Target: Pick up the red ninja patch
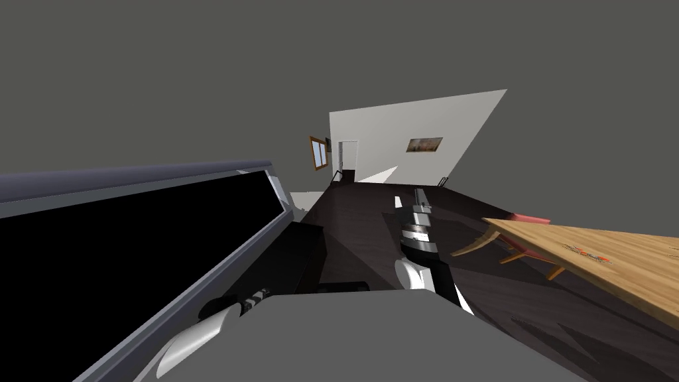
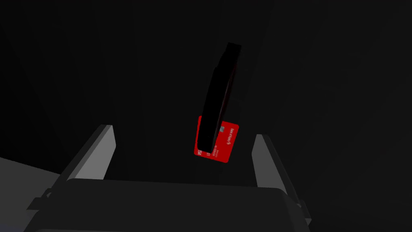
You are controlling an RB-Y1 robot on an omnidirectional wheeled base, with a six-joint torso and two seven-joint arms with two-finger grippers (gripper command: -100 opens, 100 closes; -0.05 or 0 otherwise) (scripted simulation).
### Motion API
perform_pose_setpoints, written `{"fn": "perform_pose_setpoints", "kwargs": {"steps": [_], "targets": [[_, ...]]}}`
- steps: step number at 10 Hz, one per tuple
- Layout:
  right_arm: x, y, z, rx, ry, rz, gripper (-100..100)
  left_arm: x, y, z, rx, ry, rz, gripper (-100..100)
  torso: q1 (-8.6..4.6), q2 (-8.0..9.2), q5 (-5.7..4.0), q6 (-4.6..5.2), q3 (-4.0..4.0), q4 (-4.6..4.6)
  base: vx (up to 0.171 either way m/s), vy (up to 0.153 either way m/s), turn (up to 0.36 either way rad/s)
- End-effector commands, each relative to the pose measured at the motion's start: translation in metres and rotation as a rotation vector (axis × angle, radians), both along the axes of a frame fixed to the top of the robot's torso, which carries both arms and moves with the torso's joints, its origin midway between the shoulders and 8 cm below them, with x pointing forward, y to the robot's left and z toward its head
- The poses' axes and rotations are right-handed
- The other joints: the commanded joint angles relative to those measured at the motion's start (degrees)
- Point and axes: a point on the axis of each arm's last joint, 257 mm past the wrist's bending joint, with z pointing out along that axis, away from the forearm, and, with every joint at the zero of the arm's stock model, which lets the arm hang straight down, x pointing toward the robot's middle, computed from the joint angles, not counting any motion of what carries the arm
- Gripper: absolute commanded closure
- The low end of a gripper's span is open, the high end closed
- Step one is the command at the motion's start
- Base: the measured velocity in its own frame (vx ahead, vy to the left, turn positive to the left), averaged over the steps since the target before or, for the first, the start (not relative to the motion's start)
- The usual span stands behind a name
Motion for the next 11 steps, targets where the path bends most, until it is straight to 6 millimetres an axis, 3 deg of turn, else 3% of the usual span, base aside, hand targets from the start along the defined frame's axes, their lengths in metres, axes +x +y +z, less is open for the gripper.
{"fn": "perform_pose_setpoints", "kwargs": {"steps": [1, 7, 9, 10, 11], "targets": [[0.0, 0.0, 0.0, 0.0, 0.0, 0.0, 0, -0.023, 0.001, -0.004, -0.027, 0.058, 0.008, -100, 0.0, 0.0, 0.0, 0.0, 0.0, 0.0, 0.038, 0.004, -0.085], [0.0, 0.0, 0.0, 0.0, 0.0, 0.0, 0, -0.085, 0.002, -0.013, -0.122, 0.234, 0.029, -100, 0.04, -0.08, 0.0, 0.01, -0.04, -0.01, 0.062, 0.009, -0.084], [0.0, 0.0, 0.0, 0.0, 0.0, 0.0, 0, -0.1, 0.002, -0.012, -0.148, 0.278, 0.033, -100, -0.03, -0.06, -0.01, 0.01, -0.04, -0.01, 0.055, 0.001, -0.083], [0.0, 0.0, 0.0, 0.0, 0.0, 0.0, 0, -0.097, 0.002, -0.012, -0.139, 0.262, 0.033, -100, -0.04, -0.03, -0.01, 0.0, -0.02, 0.0, 0.023, 0.002, -0.015], [0.0, 0.0, 0.0, 0.0, 0.0, 0.0, 0, -0.099, 0.002, -0.012, -0.141, 0.266, 0.032, 0, -0.05, 0.06, -0.01, -0.01, 0.03, 0.01, 0.0, 0.0, 0.0]]}}
